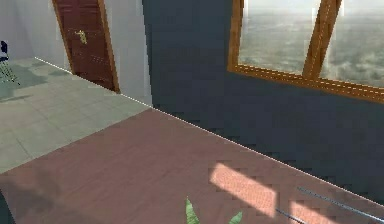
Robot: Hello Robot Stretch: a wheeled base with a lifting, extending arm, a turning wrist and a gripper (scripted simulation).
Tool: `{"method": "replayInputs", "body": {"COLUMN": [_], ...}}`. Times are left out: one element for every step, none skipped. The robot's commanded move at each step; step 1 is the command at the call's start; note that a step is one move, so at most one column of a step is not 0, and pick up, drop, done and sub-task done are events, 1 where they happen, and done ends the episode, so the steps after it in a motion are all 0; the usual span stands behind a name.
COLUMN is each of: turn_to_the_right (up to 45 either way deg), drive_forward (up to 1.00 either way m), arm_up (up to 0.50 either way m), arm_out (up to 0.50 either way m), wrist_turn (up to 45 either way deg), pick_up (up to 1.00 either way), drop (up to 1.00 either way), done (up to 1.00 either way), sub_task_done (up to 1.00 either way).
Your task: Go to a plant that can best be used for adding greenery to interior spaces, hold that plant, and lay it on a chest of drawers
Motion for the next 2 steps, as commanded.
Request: {"method": "replayInputs", "body": {"turn_to_the_right": [30.0, 0.0], "drive_forward": [0.0, 0.15], "arm_up": [0.0, 0.0], "arm_out": [0.0, 0.0], "wrist_turn": [0.0, 0.0], "pick_up": [0.0, 0.0], "drop": [0.0, 0.0], "done": [0.0, 0.0], "sub_task_done": [0.0, 0.0]}}
